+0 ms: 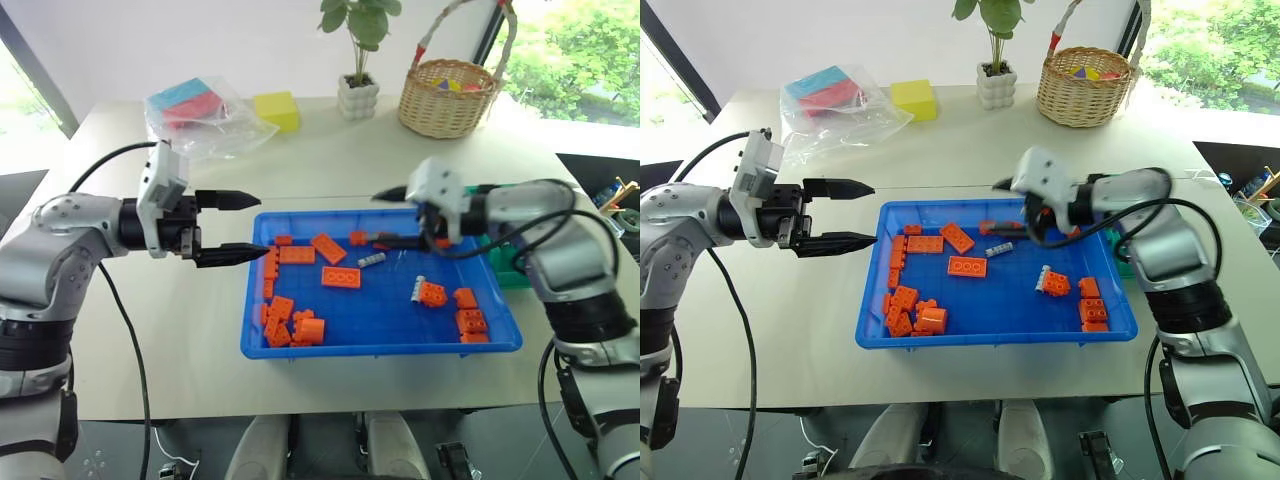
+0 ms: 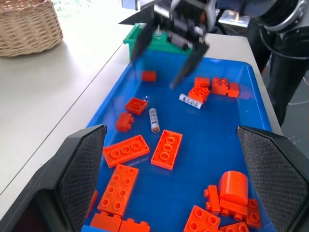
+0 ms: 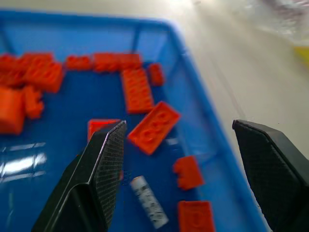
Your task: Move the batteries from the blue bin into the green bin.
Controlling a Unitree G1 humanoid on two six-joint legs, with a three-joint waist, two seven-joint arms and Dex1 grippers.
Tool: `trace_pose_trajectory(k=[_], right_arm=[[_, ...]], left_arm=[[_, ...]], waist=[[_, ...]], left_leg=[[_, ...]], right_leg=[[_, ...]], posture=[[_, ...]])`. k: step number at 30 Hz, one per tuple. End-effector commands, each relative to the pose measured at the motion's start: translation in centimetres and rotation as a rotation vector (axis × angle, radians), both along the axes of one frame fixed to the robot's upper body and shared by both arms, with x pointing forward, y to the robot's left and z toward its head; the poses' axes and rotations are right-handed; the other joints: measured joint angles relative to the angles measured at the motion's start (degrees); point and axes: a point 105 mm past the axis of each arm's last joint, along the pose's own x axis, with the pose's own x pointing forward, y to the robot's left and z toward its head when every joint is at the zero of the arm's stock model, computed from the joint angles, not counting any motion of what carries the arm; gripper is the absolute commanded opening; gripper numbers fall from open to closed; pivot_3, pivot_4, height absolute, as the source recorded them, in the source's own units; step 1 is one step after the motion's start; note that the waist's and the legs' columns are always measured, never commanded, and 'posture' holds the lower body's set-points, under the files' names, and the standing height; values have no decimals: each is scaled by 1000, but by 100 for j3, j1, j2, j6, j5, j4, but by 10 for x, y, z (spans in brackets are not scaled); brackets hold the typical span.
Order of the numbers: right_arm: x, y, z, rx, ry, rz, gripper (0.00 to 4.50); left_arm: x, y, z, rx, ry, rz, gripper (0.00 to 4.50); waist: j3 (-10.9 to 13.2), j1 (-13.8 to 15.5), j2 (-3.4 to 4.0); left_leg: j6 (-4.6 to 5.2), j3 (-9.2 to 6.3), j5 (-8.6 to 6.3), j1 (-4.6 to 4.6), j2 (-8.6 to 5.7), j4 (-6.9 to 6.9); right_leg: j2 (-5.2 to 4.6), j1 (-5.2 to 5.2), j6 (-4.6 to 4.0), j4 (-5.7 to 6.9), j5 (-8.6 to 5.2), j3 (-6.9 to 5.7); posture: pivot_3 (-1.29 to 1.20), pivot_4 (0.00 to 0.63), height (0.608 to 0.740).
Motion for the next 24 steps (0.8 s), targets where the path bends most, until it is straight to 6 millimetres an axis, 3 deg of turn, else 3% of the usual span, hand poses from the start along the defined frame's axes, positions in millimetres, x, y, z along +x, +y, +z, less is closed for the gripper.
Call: trace_pose_trajectory(k=[1, 8, 19, 22, 24], right_arm=[[0, 1, -5, -100, -22, 107, 3601], [17, -2, -32, -199, 4, 159, 3601], [38, -13, -57, -277, 23, 126, 3601], [38, -18, -62, -289, 53, 116, 2819], [36, -18, -62, -274, 65, 124, 1861]], left_arm=[[-5, 2, 11, 1, -54, 3, 4500], [-10, 7, 11, 2, -55, 35, 4500], [-12, 7, 11, -3, -57, 53, 4500], [-11, 6, 12, -5, -60, 51, 4500], [-10, 6, 13, -6, -62, 48, 4500]], waist=[[0, -4, 0], [1, -24, 1], [1, -16, 0], [0, -18, 0], [0, -18, 0]], left_leg=[[0, -1, 0, 0, 1, -1], [-2, -2, 0, 1, 2, -3], [-4, -3, 0, 1, 0, -2], [-5, -3, 1, 4, 0, -2], [-5, -3, 1, 5, 0, -1]], right_leg=[[1, -1, 0, 1, 0, 0], [3, -3, -1, 3, 0, 1], [4, -3, -1, 4, 1, 2], [4, -3, -1, 9, 1, 3], [4, -1, -1, 11, 1, 3]], posture=[[0, 150, 702], [0, 150, 702], [0, 150, 702], [0, 150, 702], [0, 150, 702]])
